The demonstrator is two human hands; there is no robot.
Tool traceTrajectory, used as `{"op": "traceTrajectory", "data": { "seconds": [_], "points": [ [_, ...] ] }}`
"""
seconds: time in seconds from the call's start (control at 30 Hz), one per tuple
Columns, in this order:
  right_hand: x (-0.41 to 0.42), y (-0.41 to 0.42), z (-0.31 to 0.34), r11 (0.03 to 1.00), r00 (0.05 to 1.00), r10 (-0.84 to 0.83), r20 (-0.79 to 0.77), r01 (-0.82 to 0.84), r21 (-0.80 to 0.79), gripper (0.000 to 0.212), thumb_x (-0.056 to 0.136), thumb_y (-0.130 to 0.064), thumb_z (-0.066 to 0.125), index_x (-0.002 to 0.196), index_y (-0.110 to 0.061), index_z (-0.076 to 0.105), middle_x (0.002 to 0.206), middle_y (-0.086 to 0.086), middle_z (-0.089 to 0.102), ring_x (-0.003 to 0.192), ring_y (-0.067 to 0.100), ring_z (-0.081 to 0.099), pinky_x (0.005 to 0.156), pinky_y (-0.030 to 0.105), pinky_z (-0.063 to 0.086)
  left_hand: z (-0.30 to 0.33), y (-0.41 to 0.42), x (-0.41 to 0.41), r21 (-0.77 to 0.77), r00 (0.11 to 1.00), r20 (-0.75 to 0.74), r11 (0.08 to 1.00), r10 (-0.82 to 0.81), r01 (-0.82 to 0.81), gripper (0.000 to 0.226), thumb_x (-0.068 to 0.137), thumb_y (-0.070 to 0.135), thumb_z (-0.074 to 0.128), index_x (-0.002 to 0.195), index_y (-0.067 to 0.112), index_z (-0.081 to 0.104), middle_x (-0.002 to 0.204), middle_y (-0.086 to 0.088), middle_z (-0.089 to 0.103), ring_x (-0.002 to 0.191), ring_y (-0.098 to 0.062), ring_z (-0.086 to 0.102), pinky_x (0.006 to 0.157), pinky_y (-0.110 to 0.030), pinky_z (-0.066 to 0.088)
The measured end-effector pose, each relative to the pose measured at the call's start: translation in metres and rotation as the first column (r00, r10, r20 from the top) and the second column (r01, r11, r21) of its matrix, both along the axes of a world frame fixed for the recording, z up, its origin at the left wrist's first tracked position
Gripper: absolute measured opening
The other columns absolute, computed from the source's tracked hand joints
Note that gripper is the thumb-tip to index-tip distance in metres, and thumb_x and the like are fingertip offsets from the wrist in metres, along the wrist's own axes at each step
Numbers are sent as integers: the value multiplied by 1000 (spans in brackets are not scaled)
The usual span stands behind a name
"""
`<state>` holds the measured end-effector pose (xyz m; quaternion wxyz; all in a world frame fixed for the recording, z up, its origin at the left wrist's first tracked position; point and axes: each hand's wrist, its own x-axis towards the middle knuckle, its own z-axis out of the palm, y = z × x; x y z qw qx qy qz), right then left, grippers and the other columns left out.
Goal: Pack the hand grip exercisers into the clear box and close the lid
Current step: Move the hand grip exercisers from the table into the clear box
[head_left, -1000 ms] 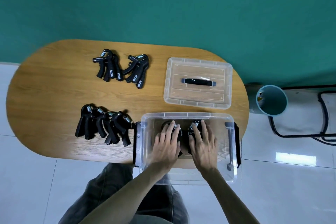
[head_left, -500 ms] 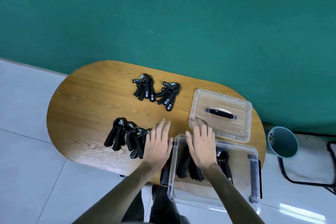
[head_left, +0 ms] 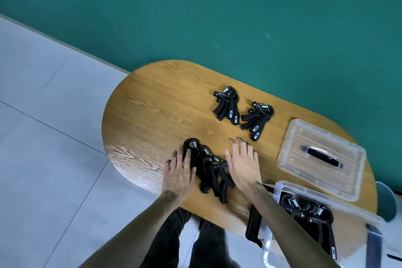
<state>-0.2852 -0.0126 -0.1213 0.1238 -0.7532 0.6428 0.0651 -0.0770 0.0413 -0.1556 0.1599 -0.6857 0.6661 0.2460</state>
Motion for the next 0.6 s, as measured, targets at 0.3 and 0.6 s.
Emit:
{"op": "traceTrajectory", "data": {
  "seconds": [0.3,0.6],
  "points": [
    [39,-42,-45,1000,999,23,-40,-23,0,45,105,-35,38,141,-9,47,135,18,51,108,37,53,84,49,48,-45,-21,20,30,997,-69,999,-34,36,67,107,50,9,156,15,-19,168,-16,-8,152,-33,14,121,-49,26],
    [49,-129,-91,995,996,-91,-3,91,-43,48,106,-42,34,142,-12,39,144,22,41,128,43,42,97,59,45,-100,-22,15,-47,984,-172,998,34,-43,76,105,54,21,155,23,-28,164,-13,-28,150,-35,21,116,-53,32]
  ]
}}
